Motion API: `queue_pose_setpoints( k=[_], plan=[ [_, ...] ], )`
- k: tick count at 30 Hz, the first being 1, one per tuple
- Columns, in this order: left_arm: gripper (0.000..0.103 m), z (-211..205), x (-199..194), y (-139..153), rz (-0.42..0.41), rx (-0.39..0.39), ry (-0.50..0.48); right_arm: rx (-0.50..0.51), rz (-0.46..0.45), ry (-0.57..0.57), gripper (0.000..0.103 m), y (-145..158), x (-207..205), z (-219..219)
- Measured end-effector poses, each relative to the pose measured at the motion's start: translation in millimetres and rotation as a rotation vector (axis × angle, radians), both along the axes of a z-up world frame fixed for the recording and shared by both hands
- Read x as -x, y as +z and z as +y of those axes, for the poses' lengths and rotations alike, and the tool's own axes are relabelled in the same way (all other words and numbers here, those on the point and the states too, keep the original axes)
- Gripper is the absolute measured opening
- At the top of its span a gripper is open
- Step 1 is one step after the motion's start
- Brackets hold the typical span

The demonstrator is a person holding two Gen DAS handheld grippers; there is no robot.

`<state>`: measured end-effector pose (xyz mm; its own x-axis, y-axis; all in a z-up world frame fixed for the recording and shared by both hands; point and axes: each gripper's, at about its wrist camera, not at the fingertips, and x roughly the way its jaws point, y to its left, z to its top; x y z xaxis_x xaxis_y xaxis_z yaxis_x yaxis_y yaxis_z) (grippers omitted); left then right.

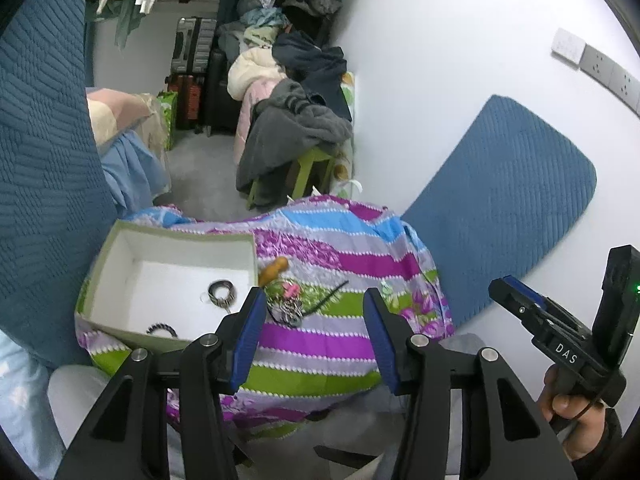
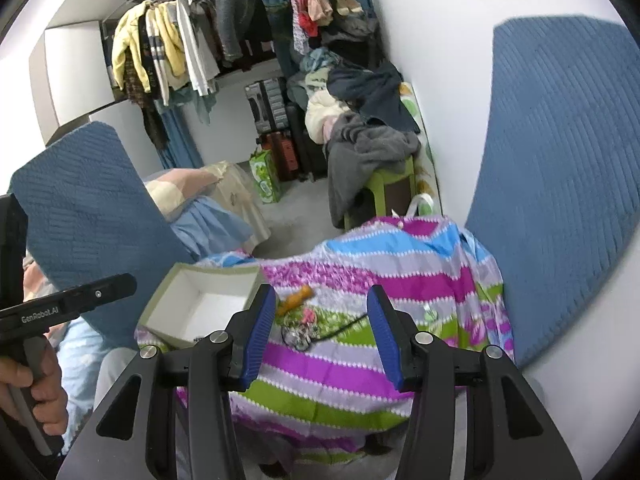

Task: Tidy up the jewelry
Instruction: 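Move both open grippers back to the remaining jewelry beside the box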

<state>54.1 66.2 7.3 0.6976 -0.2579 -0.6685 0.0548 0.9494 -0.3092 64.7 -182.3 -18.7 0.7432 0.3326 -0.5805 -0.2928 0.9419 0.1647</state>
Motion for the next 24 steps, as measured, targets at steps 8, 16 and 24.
queue_pose_setpoints(
  k=[8,16,24],
  plan=[
    [0.049,-26,3,-33,0.034,0.024,-0.029,-0.008,0.042,0.002,0.045,-39,11,-12],
    [0.049,-42,-11,-72,0.064,0.034,-0.052,-0.030,0.053,0.028,0.045,-83,0,-14],
    [0.048,-48,-40,-117,0.113,0.041,-0.054,-0.069,0.073,0.103,0.045,-120,-31,-9]
  ],
)
